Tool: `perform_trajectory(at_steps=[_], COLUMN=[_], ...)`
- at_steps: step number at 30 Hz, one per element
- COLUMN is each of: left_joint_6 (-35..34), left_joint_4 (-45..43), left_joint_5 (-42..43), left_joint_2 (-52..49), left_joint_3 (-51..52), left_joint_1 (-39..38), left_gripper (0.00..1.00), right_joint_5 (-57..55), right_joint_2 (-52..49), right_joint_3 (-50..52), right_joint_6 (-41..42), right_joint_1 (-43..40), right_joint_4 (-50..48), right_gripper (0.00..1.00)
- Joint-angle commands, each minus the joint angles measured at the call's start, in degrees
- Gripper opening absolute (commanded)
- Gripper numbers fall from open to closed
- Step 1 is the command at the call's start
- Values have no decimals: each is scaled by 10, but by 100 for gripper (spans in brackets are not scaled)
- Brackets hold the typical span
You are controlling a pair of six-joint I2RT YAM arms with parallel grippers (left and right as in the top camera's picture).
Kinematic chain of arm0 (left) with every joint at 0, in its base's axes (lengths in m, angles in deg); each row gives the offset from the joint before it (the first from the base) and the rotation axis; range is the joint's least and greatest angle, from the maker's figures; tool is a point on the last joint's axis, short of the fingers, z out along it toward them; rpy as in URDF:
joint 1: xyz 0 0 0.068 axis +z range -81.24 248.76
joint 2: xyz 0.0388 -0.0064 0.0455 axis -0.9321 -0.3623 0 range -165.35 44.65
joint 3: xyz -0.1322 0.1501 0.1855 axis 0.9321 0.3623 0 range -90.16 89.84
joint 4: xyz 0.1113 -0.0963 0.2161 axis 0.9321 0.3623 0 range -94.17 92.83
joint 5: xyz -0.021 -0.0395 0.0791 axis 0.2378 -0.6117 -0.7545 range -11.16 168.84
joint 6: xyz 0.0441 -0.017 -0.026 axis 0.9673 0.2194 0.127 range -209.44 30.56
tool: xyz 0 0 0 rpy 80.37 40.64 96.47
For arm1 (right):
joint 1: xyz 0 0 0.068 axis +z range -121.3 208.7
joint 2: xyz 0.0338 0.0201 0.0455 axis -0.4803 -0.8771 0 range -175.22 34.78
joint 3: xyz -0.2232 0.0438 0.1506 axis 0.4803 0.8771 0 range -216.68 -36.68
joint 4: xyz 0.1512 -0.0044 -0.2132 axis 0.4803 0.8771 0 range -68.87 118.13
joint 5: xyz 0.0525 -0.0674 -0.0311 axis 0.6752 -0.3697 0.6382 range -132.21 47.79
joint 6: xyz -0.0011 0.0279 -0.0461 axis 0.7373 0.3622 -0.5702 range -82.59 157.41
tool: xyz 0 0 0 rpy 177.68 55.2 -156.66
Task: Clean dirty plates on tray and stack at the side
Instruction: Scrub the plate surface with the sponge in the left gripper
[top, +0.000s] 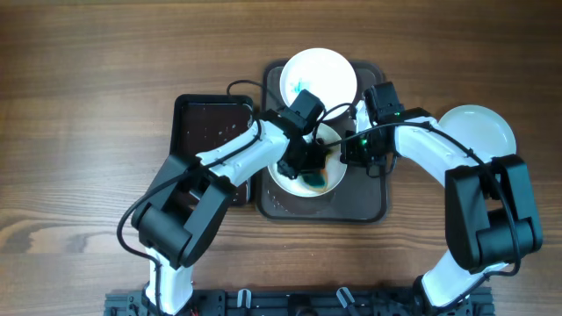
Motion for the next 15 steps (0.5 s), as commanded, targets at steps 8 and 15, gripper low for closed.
perform_trajectory(at_steps=[8, 15], left_joint_6=[-3, -46], left_joint_4=[121, 65], left_joint_5=[-259, -324], left_joint_2=[-1, 6], left_joint_3=[11, 11], left_joint_1=[89, 89], left_gripper=[4, 4], right_joint_5=[-34, -34], right_joint_2=[-15, -15], right_joint_3=[18, 18], right_joint_6=[8, 8], right_joint_1=[2, 2], right_joint_4=[1, 1], right_gripper=[4, 4])
